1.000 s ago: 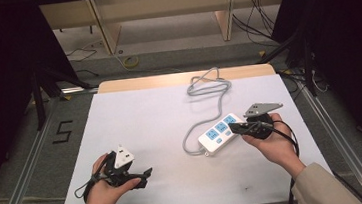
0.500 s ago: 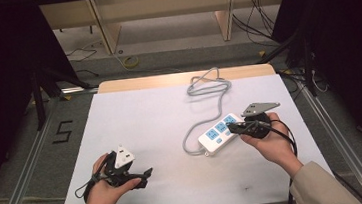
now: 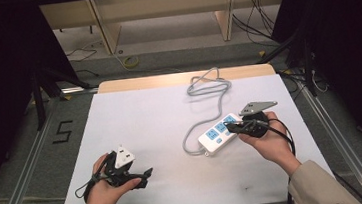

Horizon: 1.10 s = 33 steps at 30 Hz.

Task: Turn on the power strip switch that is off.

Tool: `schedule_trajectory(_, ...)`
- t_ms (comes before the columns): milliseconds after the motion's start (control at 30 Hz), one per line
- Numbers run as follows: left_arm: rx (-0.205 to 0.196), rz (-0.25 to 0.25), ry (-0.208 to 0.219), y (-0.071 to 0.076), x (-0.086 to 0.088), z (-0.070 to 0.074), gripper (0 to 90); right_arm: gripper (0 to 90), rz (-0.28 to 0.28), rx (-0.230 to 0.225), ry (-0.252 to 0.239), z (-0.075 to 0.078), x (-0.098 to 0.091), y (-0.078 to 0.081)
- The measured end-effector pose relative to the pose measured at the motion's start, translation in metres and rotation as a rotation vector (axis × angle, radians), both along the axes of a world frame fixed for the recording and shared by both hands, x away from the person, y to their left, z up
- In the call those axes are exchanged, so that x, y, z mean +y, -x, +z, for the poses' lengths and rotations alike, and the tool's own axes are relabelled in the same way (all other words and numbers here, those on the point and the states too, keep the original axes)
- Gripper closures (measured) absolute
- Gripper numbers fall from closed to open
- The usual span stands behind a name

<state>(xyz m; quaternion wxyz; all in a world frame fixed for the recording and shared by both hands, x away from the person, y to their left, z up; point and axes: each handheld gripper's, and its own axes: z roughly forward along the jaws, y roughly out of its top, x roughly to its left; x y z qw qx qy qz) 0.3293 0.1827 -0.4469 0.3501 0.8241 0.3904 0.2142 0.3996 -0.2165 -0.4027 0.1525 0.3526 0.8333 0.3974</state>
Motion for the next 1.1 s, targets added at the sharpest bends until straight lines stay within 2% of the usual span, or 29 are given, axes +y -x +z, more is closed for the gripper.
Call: schedule_trajectory(1100, -0.002, -0.005, -0.002, 0.000, 0.000, 0.000, 9.7, 90.0, 0.015, 0.039, 0.024, -0.003, 0.013, -0.010)
